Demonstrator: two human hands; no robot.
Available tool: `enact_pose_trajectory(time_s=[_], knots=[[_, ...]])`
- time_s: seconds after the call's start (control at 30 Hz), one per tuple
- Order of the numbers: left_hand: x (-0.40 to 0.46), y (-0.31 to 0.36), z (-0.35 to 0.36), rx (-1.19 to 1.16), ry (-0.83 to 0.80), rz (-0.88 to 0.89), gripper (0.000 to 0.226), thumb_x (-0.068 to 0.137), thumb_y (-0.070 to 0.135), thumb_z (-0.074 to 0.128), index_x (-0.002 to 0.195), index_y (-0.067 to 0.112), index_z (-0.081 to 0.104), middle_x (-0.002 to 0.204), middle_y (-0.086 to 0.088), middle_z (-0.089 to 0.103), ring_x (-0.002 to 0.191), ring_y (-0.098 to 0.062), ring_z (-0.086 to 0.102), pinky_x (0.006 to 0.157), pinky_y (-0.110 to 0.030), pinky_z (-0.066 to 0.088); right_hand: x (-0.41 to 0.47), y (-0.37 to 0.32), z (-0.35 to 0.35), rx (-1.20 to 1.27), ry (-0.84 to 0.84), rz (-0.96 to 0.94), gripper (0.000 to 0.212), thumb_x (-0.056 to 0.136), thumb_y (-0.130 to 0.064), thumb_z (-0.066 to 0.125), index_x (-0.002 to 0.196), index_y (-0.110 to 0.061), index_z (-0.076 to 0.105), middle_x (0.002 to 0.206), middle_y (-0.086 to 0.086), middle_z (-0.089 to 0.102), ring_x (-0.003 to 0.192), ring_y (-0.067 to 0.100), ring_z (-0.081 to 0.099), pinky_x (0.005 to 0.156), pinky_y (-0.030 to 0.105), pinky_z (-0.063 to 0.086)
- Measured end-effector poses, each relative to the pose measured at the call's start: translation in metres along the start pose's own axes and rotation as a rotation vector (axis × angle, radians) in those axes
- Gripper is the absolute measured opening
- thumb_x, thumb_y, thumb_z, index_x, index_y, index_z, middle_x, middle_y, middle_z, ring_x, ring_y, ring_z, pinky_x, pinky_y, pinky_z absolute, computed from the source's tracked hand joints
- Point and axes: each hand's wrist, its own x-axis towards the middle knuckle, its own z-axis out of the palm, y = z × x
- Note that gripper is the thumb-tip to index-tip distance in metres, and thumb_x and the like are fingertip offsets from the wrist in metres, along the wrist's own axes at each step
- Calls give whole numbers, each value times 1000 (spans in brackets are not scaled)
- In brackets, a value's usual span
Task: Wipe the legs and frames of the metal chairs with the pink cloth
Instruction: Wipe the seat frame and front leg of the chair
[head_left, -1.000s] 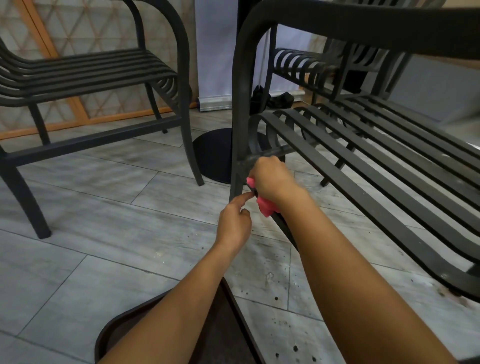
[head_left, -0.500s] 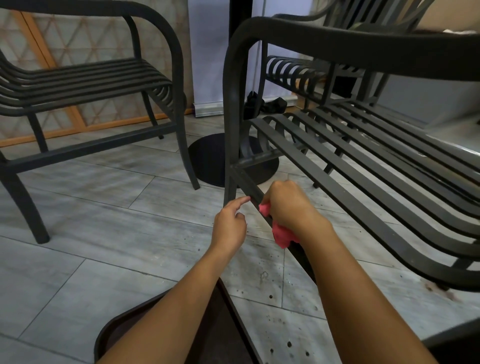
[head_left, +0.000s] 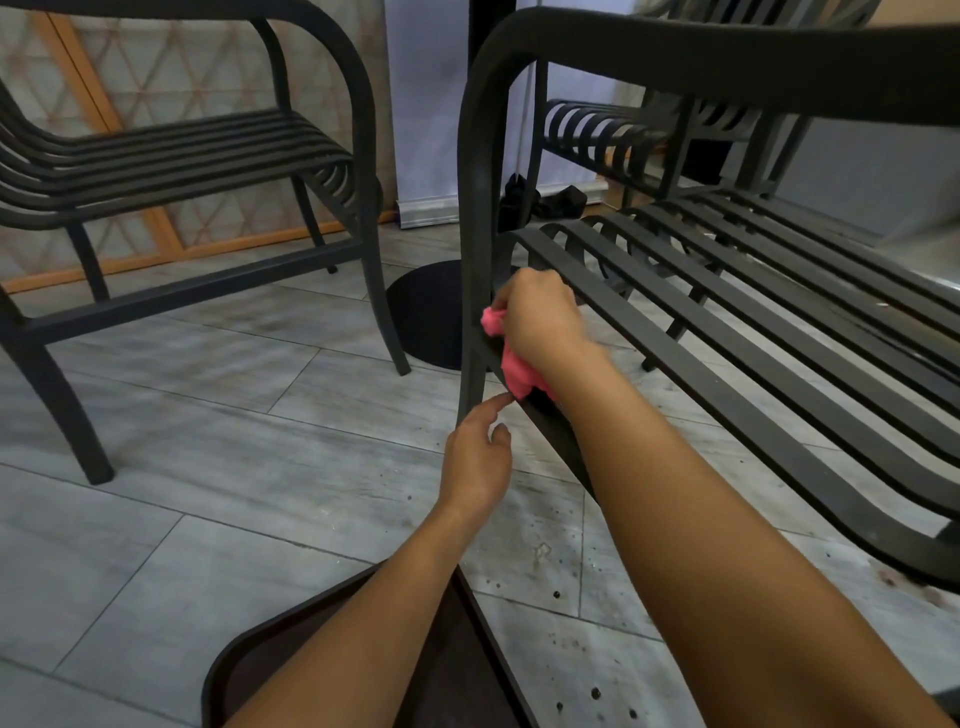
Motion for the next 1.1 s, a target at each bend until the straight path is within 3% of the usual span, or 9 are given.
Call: enact_pose_trajectory(time_s=[0.13, 0.3, 0.47, 0.53, 0.6, 0.67, 0.83, 1.1], knots=[[2, -6, 0, -6, 32, -50, 40, 98, 9, 39, 132, 26, 49, 140, -1, 48, 128, -13, 43, 93, -17, 32, 8, -6, 11, 53, -21, -44, 17, 87, -17, 63, 102, -12, 69, 97, 8, 64, 91, 25, 61, 70, 31, 47], [2, -8, -5, 21, 54, -49, 39, 97, 8, 40, 131, 23, 51, 137, -1, 51, 128, -15, 44, 100, -25, 37, 8, -6, 26, -10, -106, -72, 19, 90, -21, 59, 103, -9, 68, 87, 8, 57, 90, 28, 61, 69, 34, 48], [1, -7, -7, 41, 74, -35, 37, 96, 5, 41, 128, 21, 54, 135, -3, 53, 127, -16, 46, 95, -20, 36, 3, -2, 26, -50, -168, -86, 21, 92, -21, 56, 106, -8, 65, 96, 10, 61, 90, 27, 61, 68, 33, 46], [0, -5, -8, 49, 100, -30, 35, 96, 4, 41, 123, 19, 57, 130, -3, 55, 119, -13, 50, 90, -13, 37, 0, -1, 24, -46, -188, -66, 19, 92, -23, 56, 101, -8, 65, 90, 9, 59, 86, 26, 59, 68, 33, 46], [0, -5, -10, 65, 133, -27, 33, 96, 5, 40, 121, 16, 58, 123, -3, 59, 98, -5, 54, 74, -1, 36, -5, 2, 22, -55, -204, -60, 16, 91, -22, 57, 96, -9, 65, 88, 7, 60, 86, 26, 60, 69, 33, 47], [0, -3, -10, 55, 152, -15, 32, 96, 4, 40, 121, 15, 57, 121, -2, 60, 92, -1, 52, 66, 0, 35, -13, 7, 19, -73, -203, -57, 13, 89, -19, 59, 92, -9, 65, 89, 7, 62, 87, 26, 62, 70, 34, 48], [-2, 7, -9, 1, 170, 30, 34, 96, 3, 40, 124, 14, 54, 124, -1, 58, 109, -7, 52, 88, -15, 39, -36, 17, 13, -100, -205, -70, 14, 84, -14, 63, 95, -6, 65, 98, 9, 67, 92, 26, 63, 78, 35, 52], [-6, 12, -5, 71, 167, 141, 37, 93, 0, 42, 122, 18, 56, 126, 0, 57, 116, -11, 51, 91, -17, 39, -70, 30, 1, -99, -216, -17, 15, 83, -10, 62, 97, -8, 67, 97, 8, 65, 87, 25, 63, 75, 36, 53]])
